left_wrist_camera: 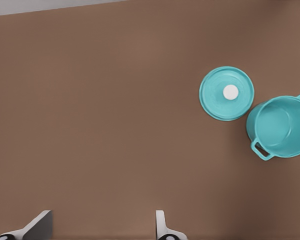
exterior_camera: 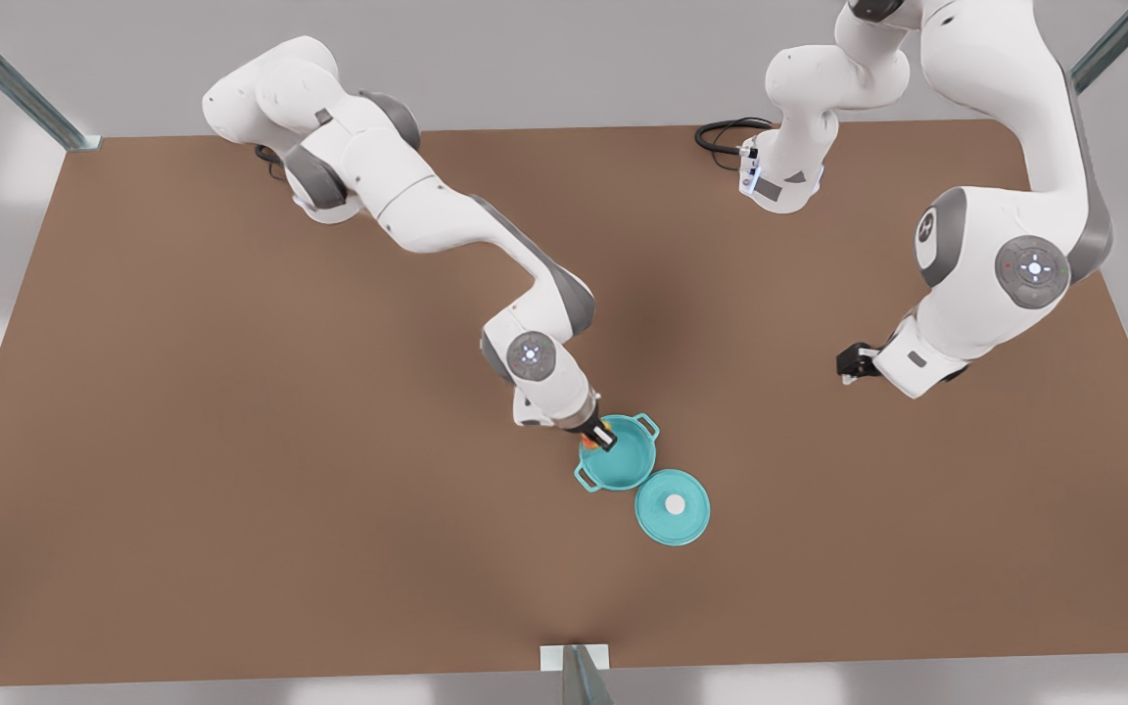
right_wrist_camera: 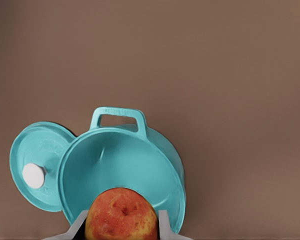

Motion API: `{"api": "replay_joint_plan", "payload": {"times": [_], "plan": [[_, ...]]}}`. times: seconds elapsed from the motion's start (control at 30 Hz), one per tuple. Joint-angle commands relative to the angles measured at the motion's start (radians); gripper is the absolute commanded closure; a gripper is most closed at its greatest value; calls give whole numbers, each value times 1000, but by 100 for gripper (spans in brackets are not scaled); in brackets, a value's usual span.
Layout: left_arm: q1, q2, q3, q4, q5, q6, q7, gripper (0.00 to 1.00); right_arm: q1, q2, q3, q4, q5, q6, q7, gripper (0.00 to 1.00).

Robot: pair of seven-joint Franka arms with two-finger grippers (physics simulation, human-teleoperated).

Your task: Open the pot lid and put the potato into the pot

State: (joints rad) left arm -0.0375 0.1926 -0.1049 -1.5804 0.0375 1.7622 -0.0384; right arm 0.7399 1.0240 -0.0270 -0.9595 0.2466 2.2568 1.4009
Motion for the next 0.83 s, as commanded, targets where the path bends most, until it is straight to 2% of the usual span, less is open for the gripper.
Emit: {"api": "replay_joint_plan", "payload": {"times": [0.0,0.27,0.3,0.33,0.43,0.5,0.57,0.6,0.63,0.67,0.73,0.77,0.8], "plan": [[1,11,-1,31,1,3,12,0,10,27,-1,25,0,81,193,48],[1,25,-1,34,1,-4,5,0,36,119,-17,102,0,147,196,47],[1,25,-1,34,2,-4,9,0,36,119,-17,104,0,147,194,18],[-1,25,-1,36,1,-4,3,0,36,117,-19,104,0,145,196,0],[-1,25,-1,37,1,-4,0,0,35,96,-21,111,0,139,208,0],[-2,24,-1,43,1,-6,0,0,18,7,-21,111,0,60,214,0],[-4,24,-4,42,1,-9,-1,0,-86,-136,-2,99,0,-273,69,0],[-4,24,-3,43,1,-9,-1,0,-192,-200,9,47,-4,-506,-107,0],[-4,24,-3,42,1,-9,-1,0,-304,-332,7,-117,-23,-631,-307,0],[-4,24,-3,42,1,-10,-1,0,-410,-511,7,-411,-122,-622,-551,0],[-2,24,-3,42,-1,-10,0,0,-645,-732,6,-764,-257,-510,-1045,0],[-4,25,-4,42,-1,-10,0,0,-732,-806,4,-863,-265,-457,-1247,0],[-2,25,-3,42,-2,-9,3,0,-778,-812,4,-867,-265,-457,-1358,0]]}}
